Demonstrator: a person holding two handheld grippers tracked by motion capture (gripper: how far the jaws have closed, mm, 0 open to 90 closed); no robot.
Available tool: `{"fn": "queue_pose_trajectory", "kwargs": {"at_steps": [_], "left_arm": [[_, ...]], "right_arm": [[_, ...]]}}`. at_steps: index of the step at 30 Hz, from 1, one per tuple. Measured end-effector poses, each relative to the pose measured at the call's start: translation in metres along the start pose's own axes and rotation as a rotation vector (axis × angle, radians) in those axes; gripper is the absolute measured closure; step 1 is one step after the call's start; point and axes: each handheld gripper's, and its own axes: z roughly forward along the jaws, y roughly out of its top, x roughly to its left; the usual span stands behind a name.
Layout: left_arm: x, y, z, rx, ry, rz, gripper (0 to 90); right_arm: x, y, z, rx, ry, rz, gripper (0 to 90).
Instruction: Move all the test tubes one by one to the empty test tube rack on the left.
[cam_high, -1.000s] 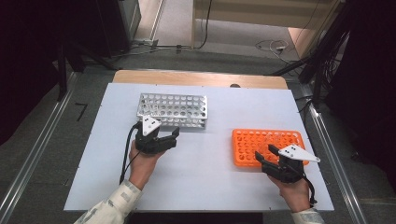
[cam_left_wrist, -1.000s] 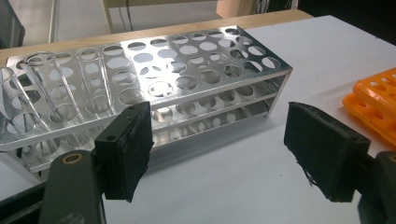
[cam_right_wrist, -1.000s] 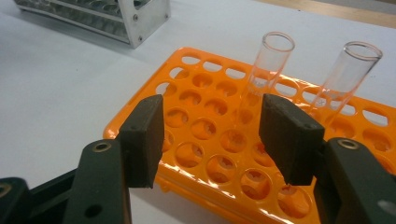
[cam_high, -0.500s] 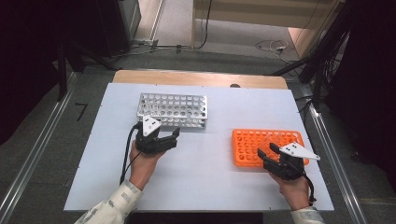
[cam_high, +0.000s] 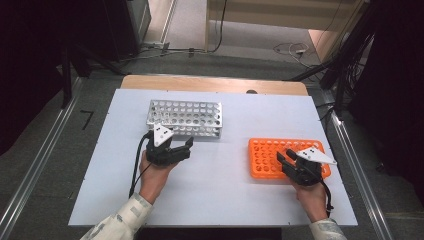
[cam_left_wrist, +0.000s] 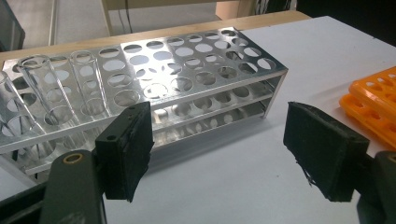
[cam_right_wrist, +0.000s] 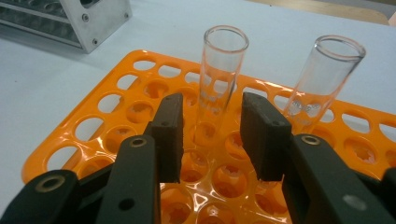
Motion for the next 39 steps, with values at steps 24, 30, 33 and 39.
{"fn": "queue_pose_trajectory", "kwargs": {"at_steps": [24,30,33,39], "left_arm": [[-0.002,0.001,0.000,-0.004,-0.017,-0.002,22.4],[-0.005,0.002,-0.002,-0.009,-0.029,0.001,22.2],[-0.007,0.003,-0.003,-0.012,-0.039,0.002,22.2],[-0.018,0.005,-0.006,-0.016,-0.076,0.016,20.6]], "right_arm": [[0.007,0.025,-0.023,-0.076,0.004,-0.022,72.7],[0.019,0.032,-0.026,-0.080,0.059,-0.037,72.8],[0.028,0.034,-0.025,-0.077,0.090,-0.054,72.8],[0.053,0.037,-0.017,-0.060,0.163,-0.099,72.8]]}}
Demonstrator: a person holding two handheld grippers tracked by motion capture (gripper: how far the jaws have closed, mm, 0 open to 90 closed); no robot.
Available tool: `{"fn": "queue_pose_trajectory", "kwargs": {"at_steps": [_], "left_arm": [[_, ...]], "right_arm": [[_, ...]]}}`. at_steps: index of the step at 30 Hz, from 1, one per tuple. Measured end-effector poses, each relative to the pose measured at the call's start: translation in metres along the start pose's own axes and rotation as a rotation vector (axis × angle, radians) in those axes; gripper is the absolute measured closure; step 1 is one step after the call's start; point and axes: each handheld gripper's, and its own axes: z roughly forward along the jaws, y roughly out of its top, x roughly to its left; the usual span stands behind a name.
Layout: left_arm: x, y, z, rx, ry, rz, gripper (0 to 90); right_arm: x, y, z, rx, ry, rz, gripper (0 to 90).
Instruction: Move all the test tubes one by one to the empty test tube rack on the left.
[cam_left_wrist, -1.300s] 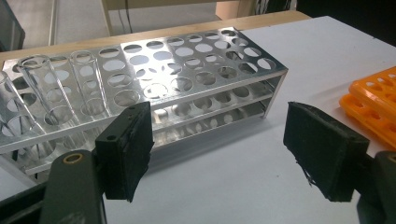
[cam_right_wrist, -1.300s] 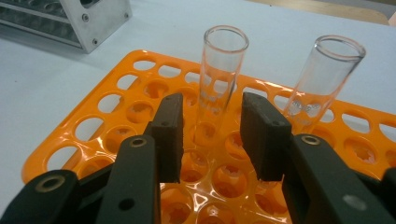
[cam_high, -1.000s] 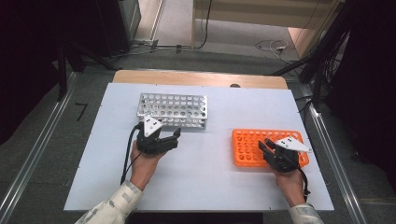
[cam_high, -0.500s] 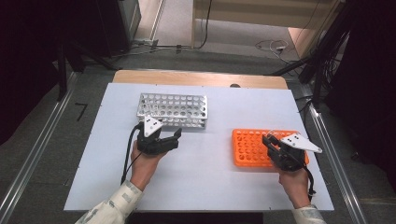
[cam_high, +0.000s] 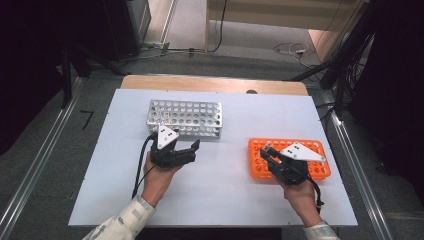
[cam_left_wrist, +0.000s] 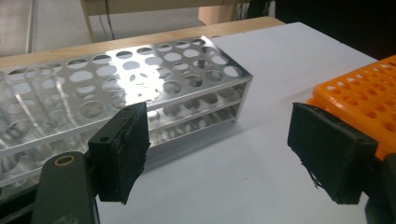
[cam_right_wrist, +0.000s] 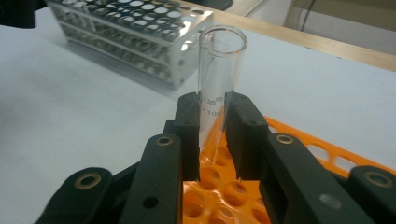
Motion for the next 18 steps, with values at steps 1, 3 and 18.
{"fn": "queue_pose_trajectory", "kwargs": {"at_steps": [1,3,18], "left_arm": [[-0.003,0.000,0.000,-0.003,-0.009,0.004,20.5],[-0.008,0.001,-0.001,-0.001,-0.028,0.011,20.5],[-0.029,0.003,-0.003,0.001,-0.105,0.039,21.1]], "right_arm": [[0.004,0.001,0.002,0.001,0.009,-0.008,72.8],[0.012,0.002,0.007,0.006,0.029,-0.019,72.8],[0.059,0.014,0.049,0.052,0.126,-0.088,72.9]]}}
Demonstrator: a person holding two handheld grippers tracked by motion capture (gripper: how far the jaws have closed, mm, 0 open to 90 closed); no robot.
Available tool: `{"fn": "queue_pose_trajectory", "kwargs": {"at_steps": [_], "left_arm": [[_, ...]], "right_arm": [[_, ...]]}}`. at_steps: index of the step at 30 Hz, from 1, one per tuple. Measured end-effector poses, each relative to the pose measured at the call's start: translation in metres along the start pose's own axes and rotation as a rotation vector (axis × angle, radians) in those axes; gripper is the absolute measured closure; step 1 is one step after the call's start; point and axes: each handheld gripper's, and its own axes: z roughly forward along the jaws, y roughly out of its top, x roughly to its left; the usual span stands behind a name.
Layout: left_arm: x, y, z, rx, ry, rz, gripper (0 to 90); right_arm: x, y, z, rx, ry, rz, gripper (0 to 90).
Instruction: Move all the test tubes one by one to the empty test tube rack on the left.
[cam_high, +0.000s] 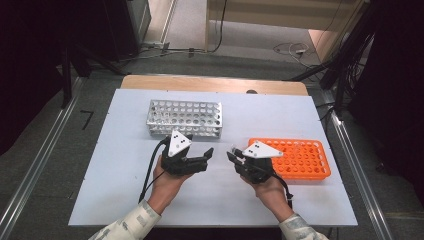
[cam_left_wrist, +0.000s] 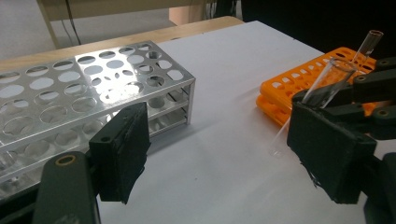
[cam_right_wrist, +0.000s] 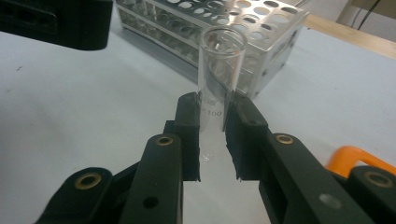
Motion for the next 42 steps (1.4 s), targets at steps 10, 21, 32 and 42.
{"fn": "queue_pose_trajectory", "kwargs": {"at_steps": [10,21,32,42], "left_arm": [[-0.005,0.000,0.000,-0.004,-0.036,0.013,27.2],[-0.017,-0.002,0.001,-0.010,-0.118,0.073,61.6],[-0.017,-0.003,0.002,-0.011,-0.101,0.113,74.9],[-0.010,0.003,0.001,-0.013,-0.089,0.095,75.1]], "right_arm": [[0.021,0.010,0.025,0.019,0.050,-0.040,72.9],[0.035,0.016,0.029,0.017,0.087,-0.059,72.9],[0.034,0.016,0.029,0.019,0.097,-0.051,72.8],[0.025,0.014,0.025,0.043,0.122,-0.006,44.9]]}}
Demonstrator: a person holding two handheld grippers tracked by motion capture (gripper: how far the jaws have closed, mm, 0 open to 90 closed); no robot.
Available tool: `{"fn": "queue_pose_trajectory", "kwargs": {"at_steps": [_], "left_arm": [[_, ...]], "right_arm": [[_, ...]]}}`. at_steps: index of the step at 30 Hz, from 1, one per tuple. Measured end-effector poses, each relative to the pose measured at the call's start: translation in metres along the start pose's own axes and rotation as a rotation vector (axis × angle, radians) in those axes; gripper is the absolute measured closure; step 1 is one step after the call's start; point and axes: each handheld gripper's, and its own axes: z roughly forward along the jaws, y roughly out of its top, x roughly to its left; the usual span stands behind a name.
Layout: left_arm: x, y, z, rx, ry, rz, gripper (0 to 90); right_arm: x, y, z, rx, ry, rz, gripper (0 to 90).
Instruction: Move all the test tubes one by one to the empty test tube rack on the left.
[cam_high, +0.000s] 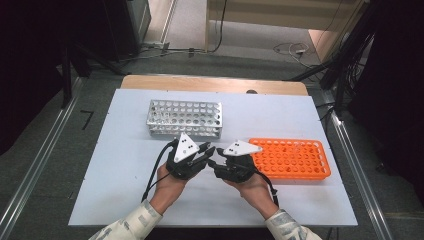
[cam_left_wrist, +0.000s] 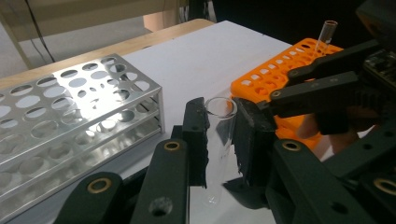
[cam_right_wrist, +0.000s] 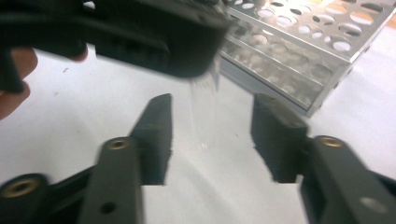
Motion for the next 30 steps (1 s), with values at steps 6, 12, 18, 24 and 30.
{"fn": "queue_pose_trajectory", "kwargs": {"at_steps": [6,12,18,24,30], "left_arm": [[0.016,0.005,-0.001,-0.002,0.033,-0.046,75.2],[0.032,0.014,0.000,0.000,0.068,-0.061,75.2],[0.048,0.028,-0.003,-0.008,0.129,-0.060,75.1],[0.067,0.036,-0.004,-0.016,0.180,-0.086,75.2],[0.079,0.041,-0.005,-0.019,0.220,-0.092,75.2]], "right_arm": [[-0.011,-0.005,-0.012,0.006,-0.002,0.020,33.0],[-0.021,-0.011,-0.025,0.002,-0.014,0.036,31.3],[-0.028,-0.015,-0.035,-0.002,-0.023,0.038,31.0],[-0.034,-0.019,-0.042,-0.009,-0.039,0.052,31.0],[-0.040,-0.024,-0.046,-0.006,-0.049,0.062,31.1]]}}
